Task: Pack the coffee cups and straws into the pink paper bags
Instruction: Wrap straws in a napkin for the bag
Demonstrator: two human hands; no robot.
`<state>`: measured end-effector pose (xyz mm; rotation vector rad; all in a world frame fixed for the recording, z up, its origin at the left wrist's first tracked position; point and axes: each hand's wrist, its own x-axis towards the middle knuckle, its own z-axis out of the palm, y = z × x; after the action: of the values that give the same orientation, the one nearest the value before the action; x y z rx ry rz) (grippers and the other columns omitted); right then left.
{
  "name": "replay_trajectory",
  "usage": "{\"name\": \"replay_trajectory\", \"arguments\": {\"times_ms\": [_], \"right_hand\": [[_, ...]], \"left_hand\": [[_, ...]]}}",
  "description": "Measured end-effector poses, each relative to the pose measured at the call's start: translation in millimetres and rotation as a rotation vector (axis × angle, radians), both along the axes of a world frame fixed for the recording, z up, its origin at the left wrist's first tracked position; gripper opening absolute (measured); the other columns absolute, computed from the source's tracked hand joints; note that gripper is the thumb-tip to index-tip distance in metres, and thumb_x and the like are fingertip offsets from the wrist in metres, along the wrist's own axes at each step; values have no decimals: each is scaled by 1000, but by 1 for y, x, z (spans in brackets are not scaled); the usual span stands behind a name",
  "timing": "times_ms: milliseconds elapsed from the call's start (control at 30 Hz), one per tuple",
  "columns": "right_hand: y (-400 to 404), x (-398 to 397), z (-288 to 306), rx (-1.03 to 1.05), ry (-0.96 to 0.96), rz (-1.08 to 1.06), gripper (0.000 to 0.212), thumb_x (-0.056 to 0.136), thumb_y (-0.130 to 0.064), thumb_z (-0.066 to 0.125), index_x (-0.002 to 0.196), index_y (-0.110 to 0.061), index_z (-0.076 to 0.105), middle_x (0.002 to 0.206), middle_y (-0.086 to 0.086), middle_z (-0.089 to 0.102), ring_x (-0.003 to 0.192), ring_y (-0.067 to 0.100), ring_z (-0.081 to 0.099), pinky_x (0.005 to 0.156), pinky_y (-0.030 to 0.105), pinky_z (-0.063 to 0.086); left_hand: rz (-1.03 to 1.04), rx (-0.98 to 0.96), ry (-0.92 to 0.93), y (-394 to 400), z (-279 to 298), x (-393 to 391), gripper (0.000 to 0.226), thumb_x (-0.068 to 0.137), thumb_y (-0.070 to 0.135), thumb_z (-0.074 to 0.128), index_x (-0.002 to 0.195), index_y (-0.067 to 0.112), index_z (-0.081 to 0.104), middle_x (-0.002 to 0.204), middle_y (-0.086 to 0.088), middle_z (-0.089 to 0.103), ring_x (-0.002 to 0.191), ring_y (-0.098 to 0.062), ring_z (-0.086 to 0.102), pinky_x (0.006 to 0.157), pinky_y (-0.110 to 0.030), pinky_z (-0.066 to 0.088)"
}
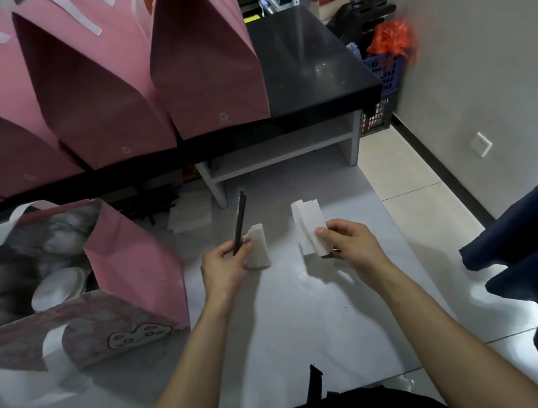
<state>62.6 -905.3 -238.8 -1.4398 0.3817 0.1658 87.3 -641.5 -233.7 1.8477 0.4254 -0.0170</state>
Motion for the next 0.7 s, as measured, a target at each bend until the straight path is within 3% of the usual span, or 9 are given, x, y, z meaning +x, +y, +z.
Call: {"name": "replay_trajectory", "arguments": {"times_ms": [67,133,200,267,367,500,567,633,700], "right_hand": [[-1,0,-3,-189,-1,34,16,103,-29,71,95,-21,82,94,-1,78,87,22,72,87,48,66],[-2,-3,-9,-617,-49,58,20,102,-33,69,118,-23,75,106,-7,74,92,15,70,86,36,58],[-2,-5,-12,-858,-109,14,32,101,-31,70,130,-21,68,116,-4,69,96,15,67,83,28,46],[2,-5,-11,-895,-143,0,28,99,-30,71,124,-21,69,112,-4,67,92,16,65,80,27,43],[9,-4,-12,-925,-124,48,15,95,-29,72,109,-23,73,99,-7,68,85,16,65,74,28,43],[16,-5,-10,-986,-59,102,25,89,-46,75,98,-22,72,90,-9,70,85,19,69,75,32,55],[20,-4,-10,-1015,-23,187,19,88,-37,75,93,-20,71,88,-7,70,84,20,70,75,33,58],[20,-3,-10,-927,-35,198,3,89,-24,71,88,-22,73,81,-9,70,80,19,70,69,30,56],[13,-1,-6,-760,-79,162,8,89,-22,71,84,-27,75,77,-12,72,74,10,69,64,27,52]], "left_hand": [[-19,115,-55,6,2,-1,22,93,26,87,113,17,86,100,4,82,97,-15,74,89,-40,59],[-49,165,-93,11,3,-3,12,92,21,88,102,14,86,94,-2,82,89,-15,74,86,-38,59],[-68,164,-111,14,3,-5,10,91,21,89,93,17,81,89,-2,79,81,-13,71,79,-33,58],[-40,102,-90,14,4,-7,16,90,23,90,97,19,76,89,2,78,80,-10,72,76,-29,57],[-31,-79,2,14,10,-10,10,93,25,86,96,20,78,72,11,68,59,-7,57,58,-27,44],[-157,-222,27,16,22,-17,8,100,16,75,94,19,71,66,1,45,56,-15,37,49,-25,26],[-180,-267,10,16,26,-19,2,103,10,70,104,11,68,65,-2,40,53,-17,32,46,-25,22],[-167,-298,-12,16,30,-20,10,104,8,66,113,3,66,65,-4,36,52,-17,28,48,-30,17],[-152,-321,-31,18,32,-21,13,104,6,65,115,-1,64,67,-5,33,53,-17,25,51,-34,15]]}}
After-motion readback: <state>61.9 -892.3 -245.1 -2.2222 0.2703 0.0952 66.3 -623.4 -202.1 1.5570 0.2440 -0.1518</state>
